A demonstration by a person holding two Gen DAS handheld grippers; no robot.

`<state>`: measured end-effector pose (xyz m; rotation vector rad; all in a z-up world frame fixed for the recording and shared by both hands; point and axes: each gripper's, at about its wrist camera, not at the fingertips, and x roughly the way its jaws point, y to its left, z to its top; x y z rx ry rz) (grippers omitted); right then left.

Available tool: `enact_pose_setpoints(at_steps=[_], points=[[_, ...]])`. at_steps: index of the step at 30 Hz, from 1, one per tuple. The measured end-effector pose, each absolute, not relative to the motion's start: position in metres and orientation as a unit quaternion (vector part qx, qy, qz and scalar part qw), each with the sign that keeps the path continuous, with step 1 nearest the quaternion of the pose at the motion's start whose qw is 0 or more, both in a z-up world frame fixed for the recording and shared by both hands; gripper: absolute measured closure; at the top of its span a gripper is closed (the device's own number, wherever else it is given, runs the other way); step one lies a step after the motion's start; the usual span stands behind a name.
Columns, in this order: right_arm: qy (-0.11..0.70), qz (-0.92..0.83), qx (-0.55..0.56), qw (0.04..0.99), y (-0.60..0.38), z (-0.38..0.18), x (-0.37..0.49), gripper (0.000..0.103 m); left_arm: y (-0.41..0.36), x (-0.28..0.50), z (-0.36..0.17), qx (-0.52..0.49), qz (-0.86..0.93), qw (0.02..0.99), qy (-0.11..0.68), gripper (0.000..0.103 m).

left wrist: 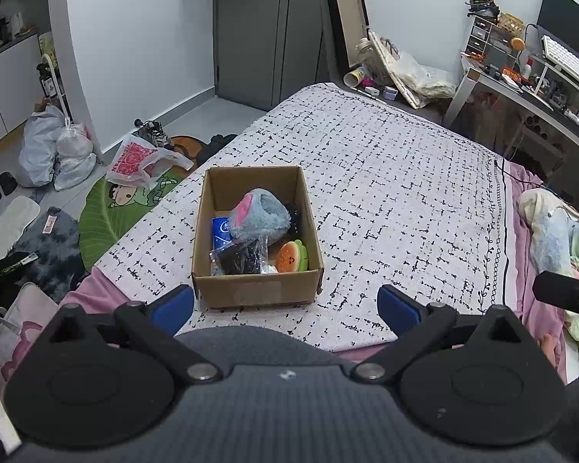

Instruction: Organize soft objects

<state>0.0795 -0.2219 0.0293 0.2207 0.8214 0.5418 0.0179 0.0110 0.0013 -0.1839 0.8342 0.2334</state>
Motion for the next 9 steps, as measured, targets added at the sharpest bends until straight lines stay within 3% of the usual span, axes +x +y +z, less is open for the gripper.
enact_pose_setpoints(at_steps=[9], points=[[0.396,0.256,0.103,0.876,-0.2188,0.0276,0.0788,0.000,0.0158,0.0198,-0.0046,-0.094,0.114,0.901,0.407,0.002]])
